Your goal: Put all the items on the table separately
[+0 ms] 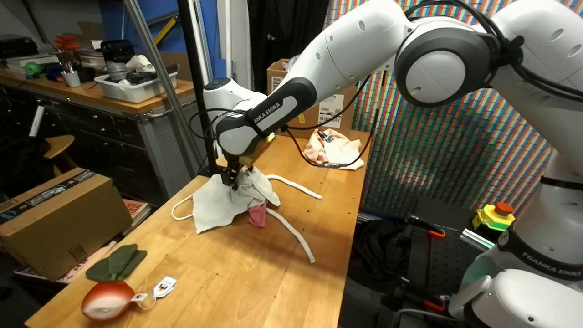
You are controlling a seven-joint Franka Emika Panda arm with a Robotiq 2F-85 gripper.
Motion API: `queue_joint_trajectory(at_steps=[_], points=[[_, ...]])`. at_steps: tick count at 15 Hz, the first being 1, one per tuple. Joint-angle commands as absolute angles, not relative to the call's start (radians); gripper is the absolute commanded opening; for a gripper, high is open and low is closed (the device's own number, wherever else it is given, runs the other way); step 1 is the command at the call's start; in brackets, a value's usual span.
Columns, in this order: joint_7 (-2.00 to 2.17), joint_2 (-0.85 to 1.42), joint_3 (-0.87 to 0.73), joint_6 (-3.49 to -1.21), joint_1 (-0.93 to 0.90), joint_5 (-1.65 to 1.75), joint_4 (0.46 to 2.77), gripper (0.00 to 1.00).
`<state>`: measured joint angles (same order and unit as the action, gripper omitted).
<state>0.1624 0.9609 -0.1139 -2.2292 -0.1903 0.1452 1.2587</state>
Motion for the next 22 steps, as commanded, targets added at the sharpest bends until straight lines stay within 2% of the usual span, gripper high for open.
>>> queue_joint_trajectory(at_steps=[1,2,4,13,16,18,22], points=[[0.155,0.888,-0.087,-2.256,-0.169,0.148,1.350,1.00],[0.155,0.884,-0.085,-2.256,-0.167,0.149,1.356,1.00],[0.153,0.881,-0.081,-2.252,-0.162,0.148,1.361,0.74],[0.139,0.863,-0.063,-2.232,-0.146,0.146,1.383,0.06],[0.128,0.852,-0.057,-2.219,-0.143,0.143,1.390,0.01],[0.133,0.855,-0.061,-2.222,-0.147,0.149,1.386,0.05],[0.167,0.834,-0.093,-2.250,-0.163,0.179,1.400,0.04]])
